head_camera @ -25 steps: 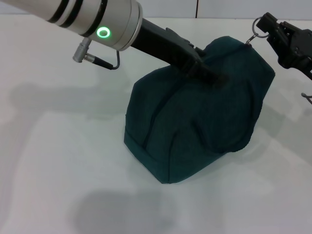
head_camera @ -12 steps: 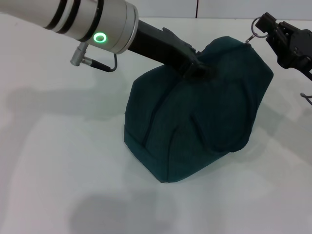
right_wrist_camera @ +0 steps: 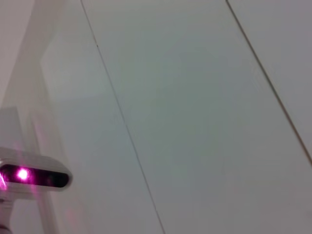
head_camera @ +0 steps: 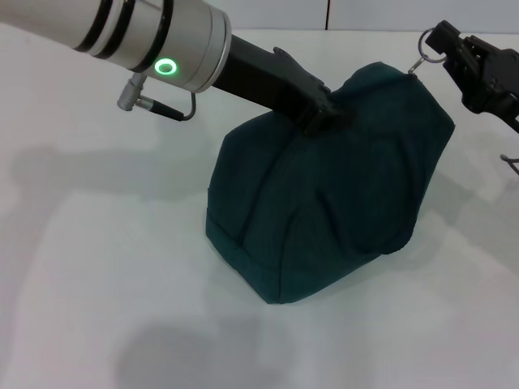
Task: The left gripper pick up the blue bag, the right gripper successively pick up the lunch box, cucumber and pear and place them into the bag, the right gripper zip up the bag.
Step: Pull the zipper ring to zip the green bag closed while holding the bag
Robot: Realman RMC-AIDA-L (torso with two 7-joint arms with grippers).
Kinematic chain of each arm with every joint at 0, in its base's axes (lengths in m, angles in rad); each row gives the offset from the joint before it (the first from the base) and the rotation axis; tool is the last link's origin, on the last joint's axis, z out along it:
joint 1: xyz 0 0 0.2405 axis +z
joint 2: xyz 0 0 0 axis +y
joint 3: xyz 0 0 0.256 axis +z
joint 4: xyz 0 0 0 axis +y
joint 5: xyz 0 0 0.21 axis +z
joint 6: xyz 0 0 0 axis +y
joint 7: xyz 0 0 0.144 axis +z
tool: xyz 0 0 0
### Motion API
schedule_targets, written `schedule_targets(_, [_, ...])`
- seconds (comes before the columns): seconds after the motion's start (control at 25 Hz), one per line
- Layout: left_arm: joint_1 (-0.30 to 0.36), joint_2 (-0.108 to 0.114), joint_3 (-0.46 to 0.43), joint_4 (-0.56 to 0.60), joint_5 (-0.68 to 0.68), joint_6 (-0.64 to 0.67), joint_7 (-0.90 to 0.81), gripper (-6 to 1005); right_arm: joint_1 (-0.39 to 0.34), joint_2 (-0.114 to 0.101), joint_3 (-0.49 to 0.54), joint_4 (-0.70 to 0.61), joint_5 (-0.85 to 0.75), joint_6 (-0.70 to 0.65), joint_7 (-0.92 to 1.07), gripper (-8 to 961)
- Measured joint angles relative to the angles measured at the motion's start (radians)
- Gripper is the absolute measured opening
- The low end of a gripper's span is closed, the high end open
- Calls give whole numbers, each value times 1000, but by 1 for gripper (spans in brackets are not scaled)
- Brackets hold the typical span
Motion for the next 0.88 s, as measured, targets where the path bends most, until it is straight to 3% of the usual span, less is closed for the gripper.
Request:
schedule_targets(0.32, [17, 2, -7, 6, -86, 2, 45, 64, -8, -1, 2, 77, 61, 44, 27, 17])
schedule_targets(0.88, [35, 4, -31, 7, -196, 10, 114, 43, -27, -5, -6, 141, 89, 182, 49, 34])
